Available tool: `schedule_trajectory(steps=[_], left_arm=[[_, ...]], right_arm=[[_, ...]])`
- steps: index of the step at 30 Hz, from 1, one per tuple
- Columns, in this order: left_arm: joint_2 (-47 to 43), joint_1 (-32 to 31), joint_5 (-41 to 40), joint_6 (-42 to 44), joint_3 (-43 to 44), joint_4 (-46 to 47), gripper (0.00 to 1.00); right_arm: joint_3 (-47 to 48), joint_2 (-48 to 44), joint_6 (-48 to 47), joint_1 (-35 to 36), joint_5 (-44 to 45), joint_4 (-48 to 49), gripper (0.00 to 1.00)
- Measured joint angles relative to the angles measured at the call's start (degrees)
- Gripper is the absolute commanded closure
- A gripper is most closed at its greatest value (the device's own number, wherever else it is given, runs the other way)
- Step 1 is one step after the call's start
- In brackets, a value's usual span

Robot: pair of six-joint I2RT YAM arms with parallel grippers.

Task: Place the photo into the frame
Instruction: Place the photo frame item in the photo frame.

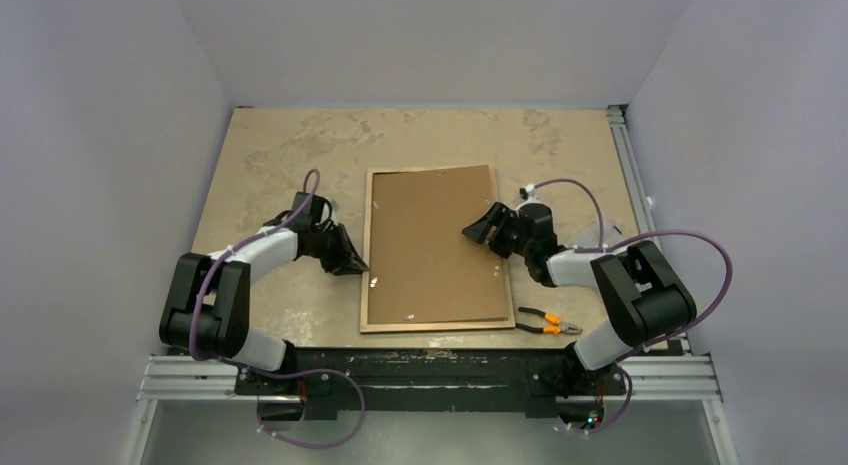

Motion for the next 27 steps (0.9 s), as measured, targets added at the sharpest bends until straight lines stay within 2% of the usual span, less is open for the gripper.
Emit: schedule_trajectory(steps=[8, 17, 27], left_arm=[[-0.11, 0.00, -1.20, 0.50, 0.94, -2.43, 0.93], [-0.35, -0.02, -2.01, 0.55, 1.18, -3.23, 0.93], [-0.35, -0.02, -2.12, 0.55, 1.22, -3.37, 0.93]], right_arm=[[7.48, 1.07, -5.11, 2.93, 3.48, -12.13, 0.33], [15.02, 1.29, -10.01, 6.60, 10.34, -26.10, 0.25], [18.51, 1.29, -11.91, 8.48, 14.75, -33.16, 0.20]])
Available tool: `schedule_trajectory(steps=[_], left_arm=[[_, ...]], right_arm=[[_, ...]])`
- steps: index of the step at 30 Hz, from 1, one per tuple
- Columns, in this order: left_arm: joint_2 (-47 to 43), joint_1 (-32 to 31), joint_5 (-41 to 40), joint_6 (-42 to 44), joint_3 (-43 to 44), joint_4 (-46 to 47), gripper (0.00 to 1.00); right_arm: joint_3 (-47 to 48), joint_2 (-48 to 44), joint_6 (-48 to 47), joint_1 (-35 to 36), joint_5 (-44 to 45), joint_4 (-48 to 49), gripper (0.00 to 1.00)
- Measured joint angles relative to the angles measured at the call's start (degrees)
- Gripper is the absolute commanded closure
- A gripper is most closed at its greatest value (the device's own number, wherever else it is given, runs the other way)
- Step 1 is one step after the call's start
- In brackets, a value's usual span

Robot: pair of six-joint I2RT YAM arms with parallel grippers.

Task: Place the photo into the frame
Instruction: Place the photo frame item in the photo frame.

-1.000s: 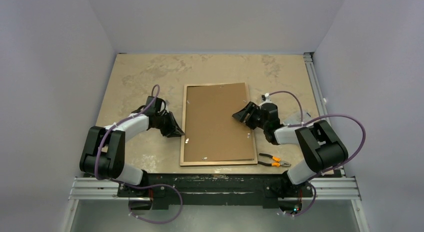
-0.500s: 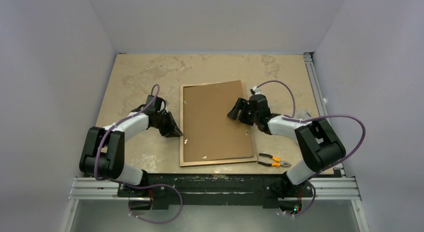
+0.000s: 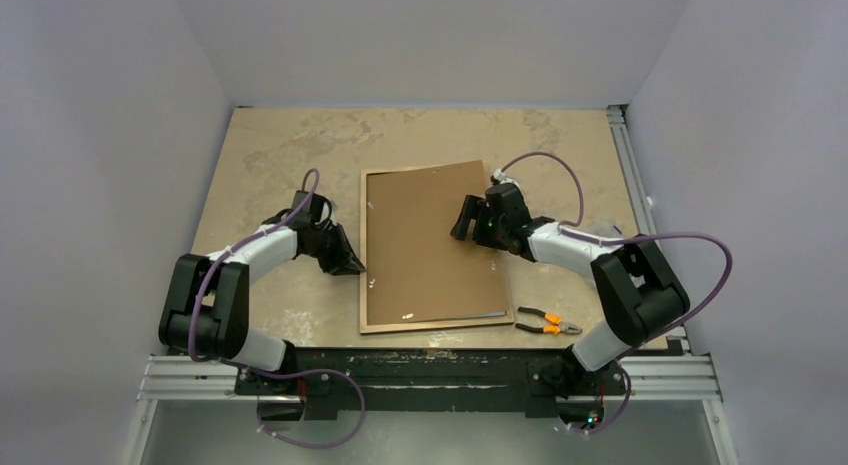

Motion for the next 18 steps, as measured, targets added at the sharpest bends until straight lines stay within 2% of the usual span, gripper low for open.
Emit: schedule_trajectory(steps=[18], left_arm=[[0.00, -0.04, -0.28, 0.15, 0.22, -0.31, 0.94]], right_arm=[[2.27, -1.95, -2.08, 0.46, 1.88, -9.49, 0.16]])
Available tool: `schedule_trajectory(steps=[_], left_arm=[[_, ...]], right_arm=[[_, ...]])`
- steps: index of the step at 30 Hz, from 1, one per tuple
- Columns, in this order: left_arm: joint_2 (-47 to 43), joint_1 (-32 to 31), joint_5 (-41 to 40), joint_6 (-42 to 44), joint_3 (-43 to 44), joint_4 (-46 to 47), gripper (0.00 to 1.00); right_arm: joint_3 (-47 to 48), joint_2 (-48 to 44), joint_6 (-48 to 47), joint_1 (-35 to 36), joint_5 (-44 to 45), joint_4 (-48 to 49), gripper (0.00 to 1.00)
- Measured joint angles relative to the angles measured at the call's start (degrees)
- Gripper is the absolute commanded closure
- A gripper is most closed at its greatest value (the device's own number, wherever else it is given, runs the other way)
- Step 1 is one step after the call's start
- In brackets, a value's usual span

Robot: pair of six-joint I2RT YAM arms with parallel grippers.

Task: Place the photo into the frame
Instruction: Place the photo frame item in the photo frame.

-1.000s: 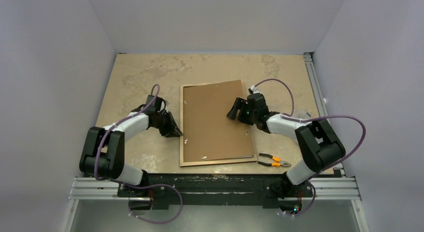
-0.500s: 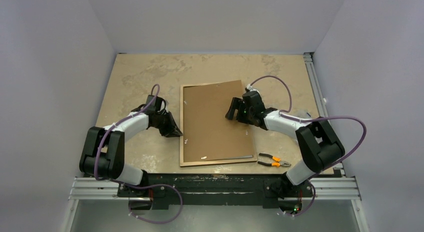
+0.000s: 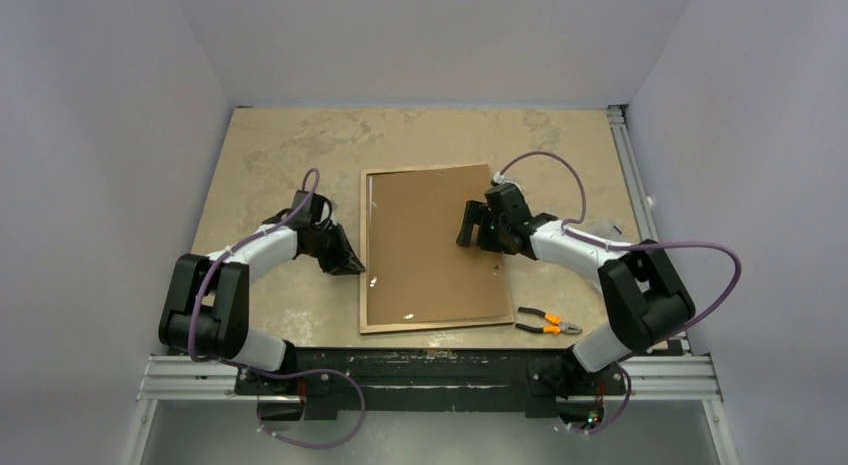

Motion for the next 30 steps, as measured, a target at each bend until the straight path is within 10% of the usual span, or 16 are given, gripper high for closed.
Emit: schedule_trajectory(steps=[30], left_arm=[[0.20, 0.00, 0.00, 0.09, 0.26, -0.35, 0.94]], right_arm=[[13.60, 6.36, -8.59, 1.90, 0.96, -17.90, 0.10]])
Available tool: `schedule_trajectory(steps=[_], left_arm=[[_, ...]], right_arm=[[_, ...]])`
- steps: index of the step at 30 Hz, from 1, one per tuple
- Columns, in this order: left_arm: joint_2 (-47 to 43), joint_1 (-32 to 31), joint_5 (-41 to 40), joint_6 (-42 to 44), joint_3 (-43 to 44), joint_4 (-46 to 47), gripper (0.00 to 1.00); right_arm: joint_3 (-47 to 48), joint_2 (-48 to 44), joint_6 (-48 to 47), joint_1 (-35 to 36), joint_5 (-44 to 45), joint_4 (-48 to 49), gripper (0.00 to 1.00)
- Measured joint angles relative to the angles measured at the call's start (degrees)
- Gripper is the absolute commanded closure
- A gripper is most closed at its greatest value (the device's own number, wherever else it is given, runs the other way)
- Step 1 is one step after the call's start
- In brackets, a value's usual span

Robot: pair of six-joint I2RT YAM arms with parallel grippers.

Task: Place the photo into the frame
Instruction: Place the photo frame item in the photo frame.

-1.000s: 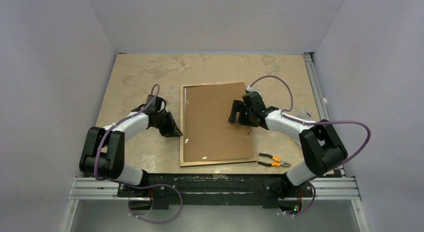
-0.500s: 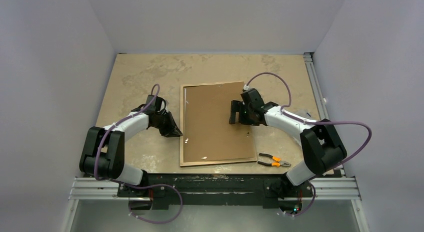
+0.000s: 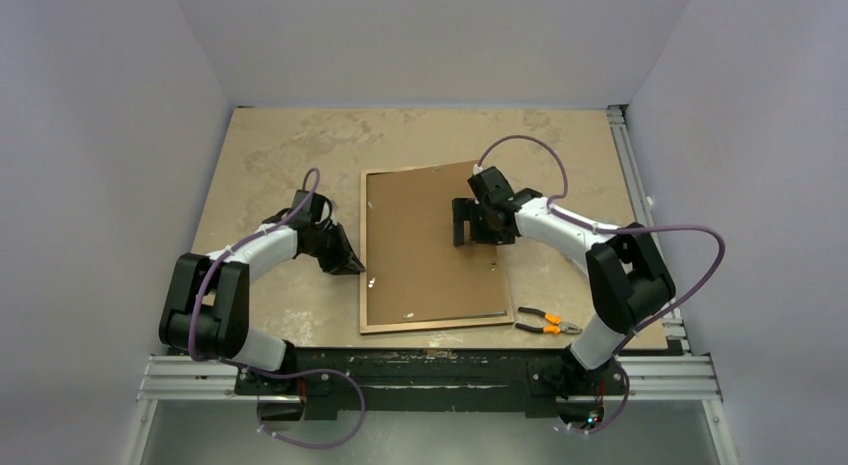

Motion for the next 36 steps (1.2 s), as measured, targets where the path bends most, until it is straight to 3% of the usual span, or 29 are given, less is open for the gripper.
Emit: schedule_trajectory(steps=[24, 36], left_arm=[[0.33, 0.02, 0.22, 0.79, 0.20, -0.07, 0.94], [0.48, 0.02, 0.37, 0.83, 0.37, -0.24, 0.91]], right_arm=[[7.85, 2.16, -1.33, 2.49, 7.30, -10.78, 0.08], [7.67, 2.32, -1.14, 0.81, 2.21, -8.35, 0.08]])
